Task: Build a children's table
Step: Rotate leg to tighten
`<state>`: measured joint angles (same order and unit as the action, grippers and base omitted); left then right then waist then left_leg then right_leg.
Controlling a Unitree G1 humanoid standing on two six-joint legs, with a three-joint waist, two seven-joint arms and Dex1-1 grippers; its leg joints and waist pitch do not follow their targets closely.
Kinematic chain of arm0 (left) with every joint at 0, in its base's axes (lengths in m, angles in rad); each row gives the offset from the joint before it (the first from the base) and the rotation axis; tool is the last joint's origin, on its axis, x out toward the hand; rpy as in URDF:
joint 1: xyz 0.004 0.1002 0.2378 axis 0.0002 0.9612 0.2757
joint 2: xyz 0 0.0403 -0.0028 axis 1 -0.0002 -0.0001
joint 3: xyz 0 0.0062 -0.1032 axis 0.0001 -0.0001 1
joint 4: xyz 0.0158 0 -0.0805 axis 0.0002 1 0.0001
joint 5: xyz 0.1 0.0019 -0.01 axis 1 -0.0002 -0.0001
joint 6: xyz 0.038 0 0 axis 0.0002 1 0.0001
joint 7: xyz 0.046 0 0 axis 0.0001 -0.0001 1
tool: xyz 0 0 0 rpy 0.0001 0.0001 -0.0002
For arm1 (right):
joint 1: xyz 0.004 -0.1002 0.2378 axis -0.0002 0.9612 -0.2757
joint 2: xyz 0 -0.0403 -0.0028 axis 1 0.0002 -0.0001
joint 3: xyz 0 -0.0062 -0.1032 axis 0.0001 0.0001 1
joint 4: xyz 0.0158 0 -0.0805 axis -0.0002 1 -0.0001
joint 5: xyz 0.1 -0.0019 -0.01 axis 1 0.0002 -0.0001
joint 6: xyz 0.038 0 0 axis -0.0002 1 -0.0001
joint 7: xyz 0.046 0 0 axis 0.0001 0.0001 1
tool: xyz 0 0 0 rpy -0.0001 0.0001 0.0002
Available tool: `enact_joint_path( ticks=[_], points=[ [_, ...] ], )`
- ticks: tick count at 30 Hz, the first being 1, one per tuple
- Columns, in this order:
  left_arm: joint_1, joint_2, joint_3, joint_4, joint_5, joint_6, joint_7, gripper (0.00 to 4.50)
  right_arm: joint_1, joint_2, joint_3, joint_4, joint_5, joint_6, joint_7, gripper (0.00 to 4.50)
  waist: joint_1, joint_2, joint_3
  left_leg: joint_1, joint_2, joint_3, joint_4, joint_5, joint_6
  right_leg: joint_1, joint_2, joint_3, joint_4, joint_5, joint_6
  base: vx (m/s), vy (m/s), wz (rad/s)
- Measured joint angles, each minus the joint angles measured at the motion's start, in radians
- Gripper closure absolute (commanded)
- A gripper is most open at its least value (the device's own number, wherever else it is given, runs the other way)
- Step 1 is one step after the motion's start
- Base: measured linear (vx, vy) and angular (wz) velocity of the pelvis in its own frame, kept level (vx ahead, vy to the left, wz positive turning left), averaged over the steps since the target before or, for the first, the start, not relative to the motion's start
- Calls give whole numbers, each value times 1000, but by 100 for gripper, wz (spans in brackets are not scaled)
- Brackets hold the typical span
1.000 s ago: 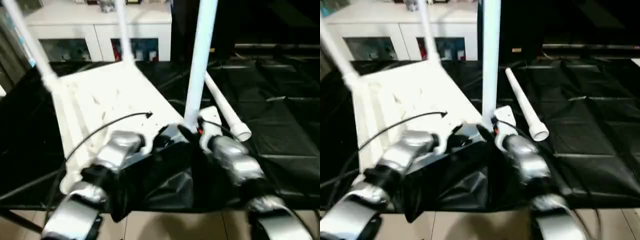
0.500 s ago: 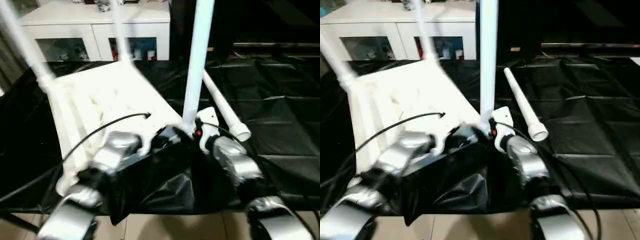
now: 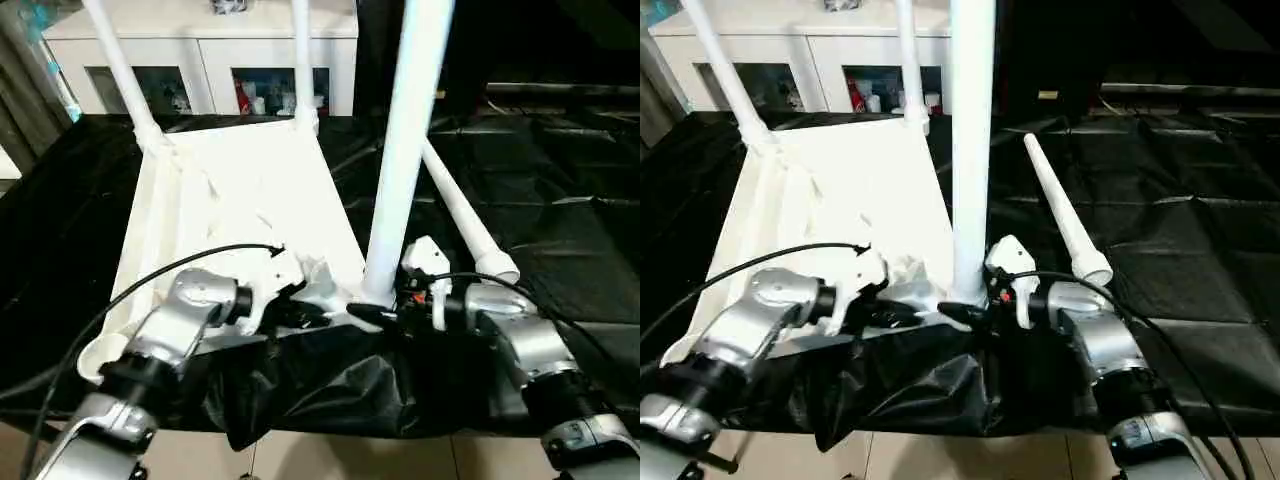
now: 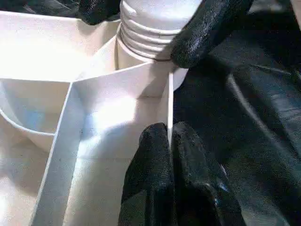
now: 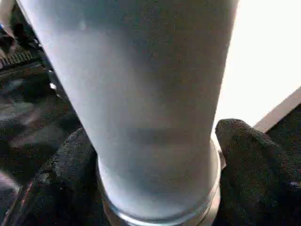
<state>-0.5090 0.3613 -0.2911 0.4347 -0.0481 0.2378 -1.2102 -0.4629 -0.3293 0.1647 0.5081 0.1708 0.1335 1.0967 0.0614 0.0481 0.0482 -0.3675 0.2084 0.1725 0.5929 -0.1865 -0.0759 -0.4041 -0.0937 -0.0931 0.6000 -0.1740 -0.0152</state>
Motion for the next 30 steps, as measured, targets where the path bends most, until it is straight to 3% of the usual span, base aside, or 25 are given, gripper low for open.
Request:
enact_joint_path(
  ticks=[7,13,19,21,22,27,30],
  points=[
    [3,-7,0,-10,0,20,7,450,22,28,-3,-34,17,34,-34,142,0,-1,0,0,0,0,0,0,0,0,0,0,0,0,0,0,0,0],
    [-51,-97,21,74,42,42,206,450,-34,142,-60,90,-50,-20,-380,170,-19,-3,0,2,-1,0,0,-2,-5,2,0,2,1,1,3,0,0,0],
    [-119,-227,51,185,75,67,425,450,-107,251,-134,209,-79,-28,-710,172,-22,-1,-2,7,-2,0,-2,-2,-5,5,0,4,1,1,3,0,0,0],
    [-125,-239,52,195,76,67,448,450,-120,259,-140,232,-85,-40,-741,172,-20,0,-2,7,-2,0,-2,-2,-5,6,0,5,1,1,3,0,0,0],
    [-125,-242,52,198,76,67,451,450,-123,262,-143,242,-86,-48,-745,117,-20,0,-2,7,-2,0,-2,-2,-5,6,0,5,1,1,3,0,0,0],
    [-125,-231,44,198,84,35,422,450,-122,247,-152,248,-85,-64,-666,84,-21,1,-3,1,-2,0,-2,-2,-5,5,0,5,0,1,3,0,0,0],
    [-104,-197,39,169,83,13,368,450,-104,206,-124,219,-81,-67,-544,84,-20,1,-3,1,-1,0,-3,-2,-5,5,0,4,1,3,0,0,0,0]
  ],
)
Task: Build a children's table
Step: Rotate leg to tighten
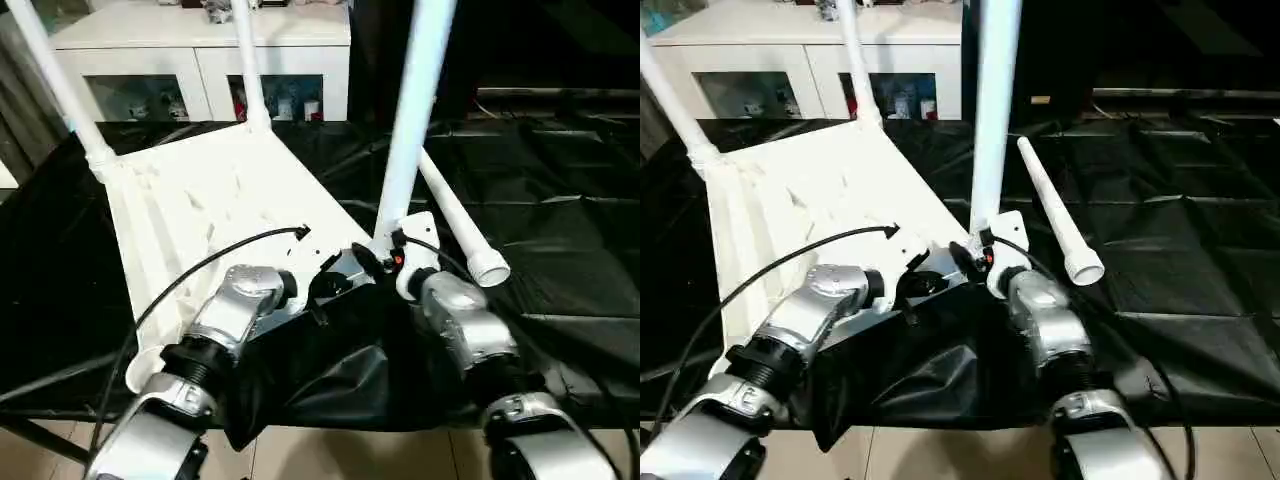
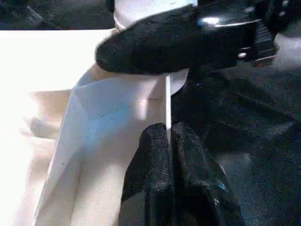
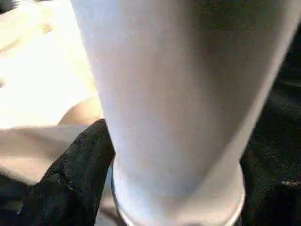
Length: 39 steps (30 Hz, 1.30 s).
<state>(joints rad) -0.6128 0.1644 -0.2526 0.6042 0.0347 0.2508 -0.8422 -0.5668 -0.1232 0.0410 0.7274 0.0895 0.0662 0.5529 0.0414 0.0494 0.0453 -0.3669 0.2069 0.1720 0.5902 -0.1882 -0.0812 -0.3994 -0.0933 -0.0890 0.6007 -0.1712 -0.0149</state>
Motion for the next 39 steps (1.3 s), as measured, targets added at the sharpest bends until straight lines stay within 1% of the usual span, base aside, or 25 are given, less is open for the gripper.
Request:
enact_joint_path(
  ticks=[3,5,6,9,11,13,16,18,20,21,23,24,26,27,28,30,32,34,36,37,39],
  points=[
    [47,70,-18,-70,-19,-15,-117,450,41,-73,70,-68,4,1,168,84,3,-1,0,0,1,0,-1,0,0,0,1,-1,0,-2,3,0,0,0],
    [60,100,-28,-94,-33,-21,-179,450,59,-96,80,-92,18,8,238,84,9,-1,1,0,1,0,-1,0,0,-2,1,-2,0,-3,3,0,0,0],
    [69,128,-32,-116,-43,-20,-227,450,72,-122,90,-122,29,12,297,84,12,-2,1,-1,1,0,0,0,0,-4,1,-2,0,-3,3,0,0,0],
    [87,170,-43,-153,-70,-17,-314,450,99,-168,114,-180,51,10,414,84,14,-5,2,-3,1,1,4,2,6,-4,0,0,-1,-3,2,0,0,0],
    [91,187,-49,-170,-80,-8,-339,450,102,-173,114,-187,66,16,457,84,15,-8,4,-3,1,1,4,3,7,-5,0,0,-1,-3,2,0,0,0],
    [92,201,-50,-189,-82,8,-362,450,103,-183,115,-199,80,34,499,84,20,-10,5,-3,1,1,4,3,7,-5,0,0,-1,-3,2,0,0,0],
    [93,212,-50,-199,-89,15,-390,450,103,-199,123,-214,100,55,549,117,26,-11,5,-3,1,2,4,3,7,-4,0,0,0,-3,2,0,0,0],
    [93,211,-50,-199,-89,17,-390,450,103,-198,125,-215,104,64,561,128,29,-11,5,-3,1,2,4,2,5,-4,0,0,0,-3,2,0,0,0],
    [93,211,-50,-198,-89,17,-390,450,103,-197,125,-216,107,70,564,152,30,-12,5,-3,1,2,4,2,4,-4,0,0,1,-3,2,0,0,0],
    [93,210,-49,-195,-89,17,-389,450,103,-195,125,-216,107,75,563,156,30,-13,5,-3,1,2,4,2,4,-4,0,0,1,-3,2,0,0,0],
    [93,205,-49,-192,-86,22,-375,450,103,-180,125,-212,95,71,538,164,29,-16,5,-2,1,2,4,2,4,-4,0,0,1,-3,2,0,0,0],
    [93,200,-48,-188,-80,31,-354,450,102,-167,123,-200,84,62,503,173,26,-20,4,-2,1,2,4,2,3,-4,0,0,2,-3,2,0,0,0],
    [92,188,-39,-176,-73,41,-309,450,90,-143,115,-161,66,46,429,174,18,-25,3,-1,1,2,4,2,2,-4,0,1,2,-3,2,0,0,0],
    [83,173,-31,-164,-63,49,-273,450,74,-122,108,-130,56,37,361,175,9,-28,2,-1,1,2,4,2,2,-4,0,2,3,-2,1,0,0,0],
    [76,157,-26,-154,-54,53,-241,450,57,-108,103,-104,48,33,307,175,3,-29,3,-1,1,2,4,2,2,-3,0,2,3,-2,0,0,0,0],
    [49,115,-18,-122,-38,71,-158,450,22,-70,76,-51,34,31,175,176,-8,-31,3,1,1,2,4,2,1,-4,0,2,2,-1,0,0,0,0],
    [23,73,-14,-91,-30,90,-83,450,2,-38,45,-17,33,35,62,176,-9,-31,3,1,0,1,4,2,1,-4,0,2,3,-1,1,0,0,0],
    [-16,2,-2,-36,-15,110,23,450,-29,-1,-2,27,33,45,-83,176,-7,-31,3,1,0,2,3,2,1,-4,0,3,3,-1,1,0,0,0],
    [-40,-48,2,-3,-8,121,93,450,-52,14,-22,55,25,48,-175,176,-3,-29,2,1,0,2,3,2,1,-4,0,3,2,0,0,0,0,0],
    [-44,-59,3,6,-8,121,108,450,-56,18,-31,64,25,42,-191,141,-2,-27,1,0,0,2,3,2,1,-4,0,3,2,1,-1,0,0,0],
    [-47,-71,6,11,-8,121,120,450,-56,27,-45,71,28,31,-202,106,1,-26,0,-1,0,2,3,2,1,-4,0,3,2,0,1,0,0,0]
  ],
)
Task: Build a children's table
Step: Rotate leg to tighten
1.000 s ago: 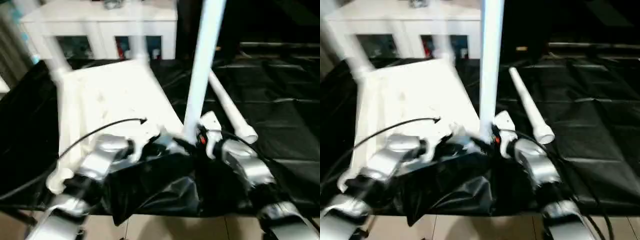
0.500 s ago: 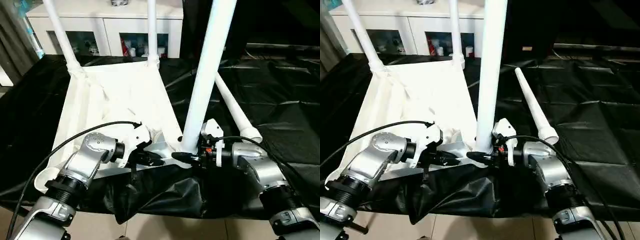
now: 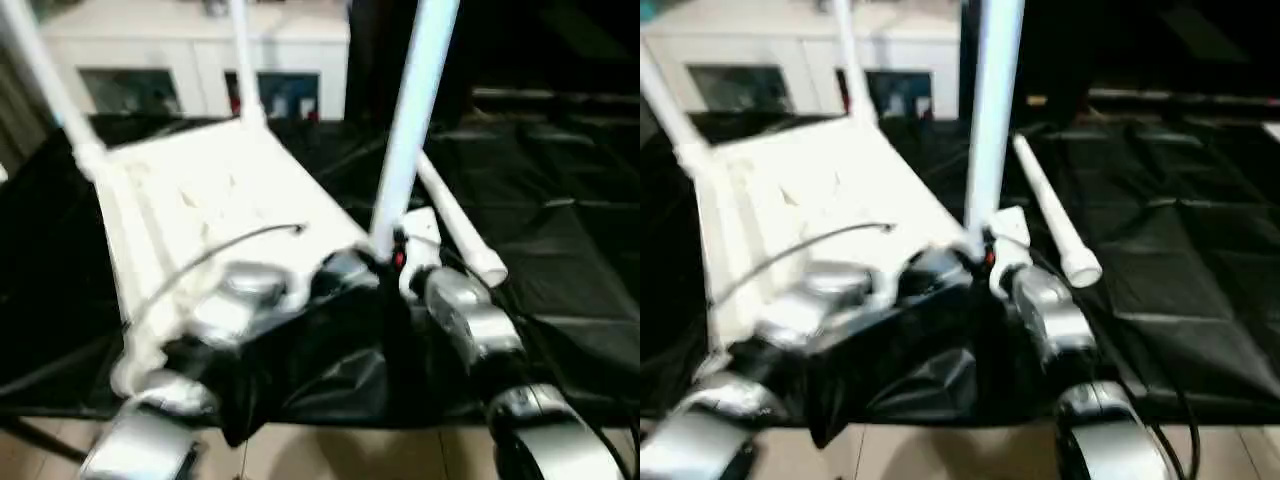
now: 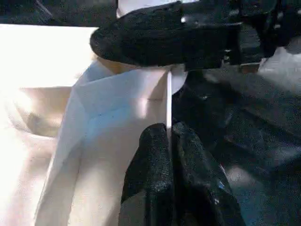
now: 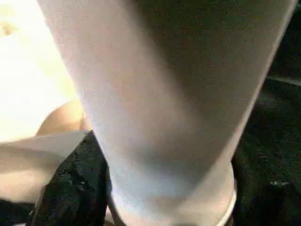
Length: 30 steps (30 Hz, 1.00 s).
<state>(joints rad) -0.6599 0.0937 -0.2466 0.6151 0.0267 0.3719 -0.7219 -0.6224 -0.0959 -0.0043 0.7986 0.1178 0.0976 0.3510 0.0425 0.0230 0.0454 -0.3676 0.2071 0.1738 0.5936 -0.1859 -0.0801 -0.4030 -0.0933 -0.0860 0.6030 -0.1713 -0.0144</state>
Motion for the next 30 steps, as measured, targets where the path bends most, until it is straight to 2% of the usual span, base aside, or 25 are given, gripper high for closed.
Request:
enact_joint_path(
  ticks=[2,4,8,9,10,12,14,15,18,20,26,28,30],
  points=[
    [-7,-11,1,13,0,-4,5,450,0,4,-9,1,9,-3,3,103,3,2,-1,0,0,0,0,0,0,0,0,0,-1,0,0,0,0,0],
    [-13,-16,1,28,2,-23,5,450,2,-2,-7,0,5,-13,6,66,7,5,-2,0,0,1,0,0,1,0,0,0,-2,0,0,0,0,0],
    [-13,-31,2,62,4,-104,21,450,18,-14,-12,-11,-1,-39,-9,66,19,4,-1,-1,0,1,0,1,1,0,0,0,-2,0,0,0,0,0],
    [-13,-41,8,71,2,-119,29,422,32,-19,-24,-23,0,-44,-20,63,22,4,-1,-2,0,1,0,1,1,0,-1,-1,-3,0,0,0,0,0],
    [-14,-44,10,71,1,-121,31,422,39,-25,-30,-24,1,-43,-25,63,23,4,-1,-3,0,1,0,1,1,0,-1,0,-3,0,0,0,0,0],
    [-12,-65,44,65,-33,-160,51,406,99,-44,-47,-102,21,-35,-14,63,31,1,1,-5,0,2,0,1,2,-1,-1,-1,-4,0,1,0,0,0],
    [-20,-74,62,43,-49,-193,62,384,119,-54,-63,-126,33,-29,-11,63,35,1,1,-5,0,2,0,3,5,-1,-1,0,-4,0,1,0,0,0],
    [-20,-79,70,18,-53,-204,74,384,157,-73,-69,-194,46,-18,6,63,40,1,1,-6,0,2,0,3,5,-1,-1,0,-5,-1,1,0,0,0],
    [-4,-57,93,-31,-55,-216,95,351,226,-116,-75,-294,65,0,53,63,45,1,1,-6,0,3,-1,5,11,-1,-1,0,-7,-1,1,0,0,0],
    [32,-32,111,-74,-62,-211,105,335,265,-140,-76,-352,76,10,89,63,43,1,1,-6,1,3,-1,5,12,-1,-1,0,-8,-1,2,0,0,0],
    [140,74,195,-253,-38,-156,214,294,357,-174,-48,-530,113,54,188,63,19,1,1,-5,2,1,-3,2,6,-2,1,-1,-7,-2,3,0,0,0],
    [199,146,271,-366,-8,-123,277,272,385,-188,-35,-604,143,93,221,63,8,1,1,-4,2,0,-5,2,5,-1,2,-1,-7,-3,5,0,0,0],
    [234,195,346,-422,16,-100,321,272,402,-209,-27,-630,149,122,243,63,6,2,1,-3,2,-1,-5,2,5,-1,2,-2,-7,-3,5,0,0,0]
  ],
)
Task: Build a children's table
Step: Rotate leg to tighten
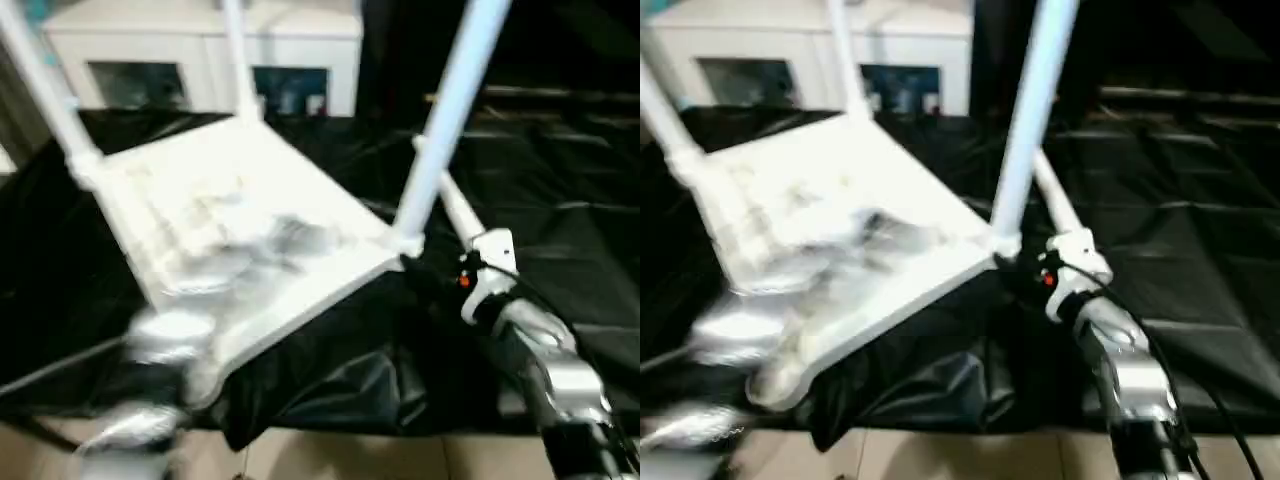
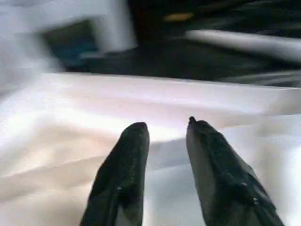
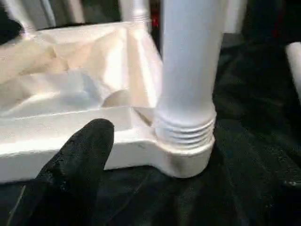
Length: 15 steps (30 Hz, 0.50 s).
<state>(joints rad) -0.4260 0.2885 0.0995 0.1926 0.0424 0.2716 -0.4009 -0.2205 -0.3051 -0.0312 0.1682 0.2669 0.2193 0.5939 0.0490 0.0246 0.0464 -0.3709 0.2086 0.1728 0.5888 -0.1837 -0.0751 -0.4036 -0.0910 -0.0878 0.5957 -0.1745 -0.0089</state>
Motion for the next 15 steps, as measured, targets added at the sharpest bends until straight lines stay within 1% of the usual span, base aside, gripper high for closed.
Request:
enact_joint_path(
  ticks=[1,2,3,4,6,8,9,11,12,15],
  points=[
    [33,26,34,-41,25,7,30,251,7,-14,19,-10,-4,17,14,63,-2,0,0,0,0,0,0,0,0,0,0,0,0,0,1,0,0,0],
    [67,41,67,-75,49,9,60,251,15,-19,43,-10,-17,30,23,63,-3,-1,-1,0,0,0,0,0,0,0,0,0,-1,-1,2,0,0,0],
    [101,51,100,-102,73,14,90,240,23,-18,68,-4,-40,45,23,63,-3,-1,-1,-1,0,0,0,0,0,0,0,0,-1,-1,2,0,0,0],
    [148,60,124,-137,96,19,122,235,20,-2,85,10,-61,47,13,63,-5,-1,-1,-1,0,-1,-1,0,0,0,0,0,-1,-1,2,0,0,0],
    [208,66,159,-159,131,44,173,219,18,26,102,47,-92,49,-22,63,-5,-1,0,-3,0,-1,0,0,0,-1,0,0,-1,-1,2,0,0,0],
    [242,71,168,-174,149,68,201,219,14,38,104,58,-108,49,-46,63,5,-3,0,-3,0,-1,0,0,0,-1,-1,0,-1,-1,2,0,0,0],
    [282,82,186,-202,154,99,220,202,-32,62,112,109,-126,49,-78,63,2,-5,0,-2,0,0,0,0,-1,-1,-1,1,0,-1,1,0,0,0],
    [316,82,198,-220,159,146,239,187,-94,88,118,163,-151,47,-122,63,-2,-8,0,-2,-1,-1,0,0,-1,-1,-1,1,0,-1,1,0,0,0],
    [332,81,201,-228,159,174,241,182,-117,96,122,193,-163,42,-142,63,-2,-14,1,-1,-1,-1,0,0,-1,-1,0,1,0,-2,3,0,0,0],
    [361,57,196,-250,158,239,233,169,-183,117,135,288,-185,26,-176,63,1,-21,3,-2,-1,-1,0,0,-1,-1,0,1,0,-1,2,0,0,0]
  ],
)
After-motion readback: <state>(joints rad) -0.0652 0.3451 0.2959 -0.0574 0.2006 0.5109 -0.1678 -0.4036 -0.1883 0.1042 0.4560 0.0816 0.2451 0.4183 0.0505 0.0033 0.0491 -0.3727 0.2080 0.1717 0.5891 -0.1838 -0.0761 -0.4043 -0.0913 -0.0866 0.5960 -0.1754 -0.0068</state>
